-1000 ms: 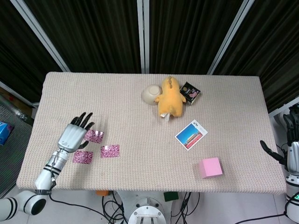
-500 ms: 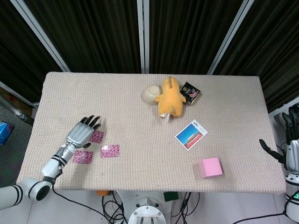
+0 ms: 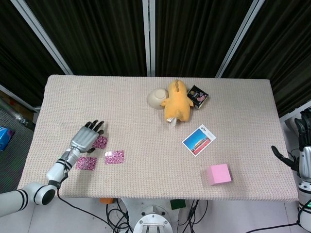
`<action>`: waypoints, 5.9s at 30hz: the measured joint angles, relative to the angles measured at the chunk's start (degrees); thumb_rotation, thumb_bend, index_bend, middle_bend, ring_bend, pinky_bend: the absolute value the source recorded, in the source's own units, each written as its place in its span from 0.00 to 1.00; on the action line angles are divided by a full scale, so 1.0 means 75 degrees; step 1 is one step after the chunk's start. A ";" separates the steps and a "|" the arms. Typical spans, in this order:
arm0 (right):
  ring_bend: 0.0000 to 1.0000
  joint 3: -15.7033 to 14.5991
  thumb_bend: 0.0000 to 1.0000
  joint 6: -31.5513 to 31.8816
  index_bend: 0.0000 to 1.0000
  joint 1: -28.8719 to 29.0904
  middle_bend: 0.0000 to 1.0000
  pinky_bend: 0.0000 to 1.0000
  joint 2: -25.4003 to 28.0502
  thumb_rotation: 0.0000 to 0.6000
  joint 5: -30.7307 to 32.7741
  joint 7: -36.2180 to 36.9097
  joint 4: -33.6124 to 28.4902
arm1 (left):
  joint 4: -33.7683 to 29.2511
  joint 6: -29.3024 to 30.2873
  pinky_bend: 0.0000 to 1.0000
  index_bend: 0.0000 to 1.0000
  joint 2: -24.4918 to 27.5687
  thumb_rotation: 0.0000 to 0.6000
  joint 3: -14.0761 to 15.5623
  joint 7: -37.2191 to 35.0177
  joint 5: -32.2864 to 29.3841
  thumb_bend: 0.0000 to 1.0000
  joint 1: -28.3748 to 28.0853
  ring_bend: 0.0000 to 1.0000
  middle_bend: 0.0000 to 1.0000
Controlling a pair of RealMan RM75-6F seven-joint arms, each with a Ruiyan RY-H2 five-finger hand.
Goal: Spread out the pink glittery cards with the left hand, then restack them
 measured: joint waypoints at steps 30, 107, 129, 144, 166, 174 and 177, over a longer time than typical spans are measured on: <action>0.00 0.0007 0.45 -0.0161 0.00 0.0064 0.00 0.00 -0.0040 1.00 0.0045 0.0018 0.0067 | -0.0907 0.0656 0.15 0.46 0.0459 1.00 -0.0171 -0.0521 0.0153 0.23 0.0340 0.00 0.00; 0.00 -0.0224 0.45 -0.0439 0.00 -0.0035 0.00 0.00 0.0004 1.00 0.0079 0.0119 0.0043 | -0.3313 0.2596 0.15 0.24 0.0706 1.00 0.0518 0.2179 -0.0186 0.22 0.2215 0.00 0.00; 0.00 -0.0212 0.45 -0.0531 0.00 -0.0046 0.00 0.00 -0.0001 1.00 0.0172 0.0220 0.0170 | -0.3410 0.1590 0.15 0.23 -0.0421 1.00 -0.0204 0.3163 -0.1488 0.19 0.0955 0.00 0.00; 0.00 -0.0216 0.45 -0.0640 0.00 0.0005 0.00 0.00 0.0002 1.00 0.0174 0.0141 0.0133 | -0.3139 0.1490 0.15 0.26 -0.0532 1.00 -0.0202 0.2958 -0.1884 0.19 0.0623 0.00 0.00; 0.00 -0.0227 0.45 -0.0745 0.00 0.0017 0.00 0.00 -0.0054 1.00 0.0242 0.0179 0.0260 | -0.3036 0.1647 0.15 0.38 -0.0603 1.00 -0.0038 0.2737 -0.1992 0.20 0.0429 0.00 0.00; 0.00 -0.0225 0.45 -0.0749 0.00 0.0015 0.00 0.00 -0.0052 1.00 0.0250 0.0186 0.0267 | -0.3201 0.1696 0.15 0.38 -0.0486 1.00 -0.0012 0.2467 -0.1897 0.20 0.0456 0.00 0.00; 0.00 -0.0226 0.45 -0.0748 0.00 0.0016 0.00 0.00 -0.0052 1.00 0.0245 0.0185 0.0265 | -0.3258 0.1696 0.15 0.38 -0.0405 1.00 0.0012 0.2285 -0.1805 0.20 0.0485 0.00 0.00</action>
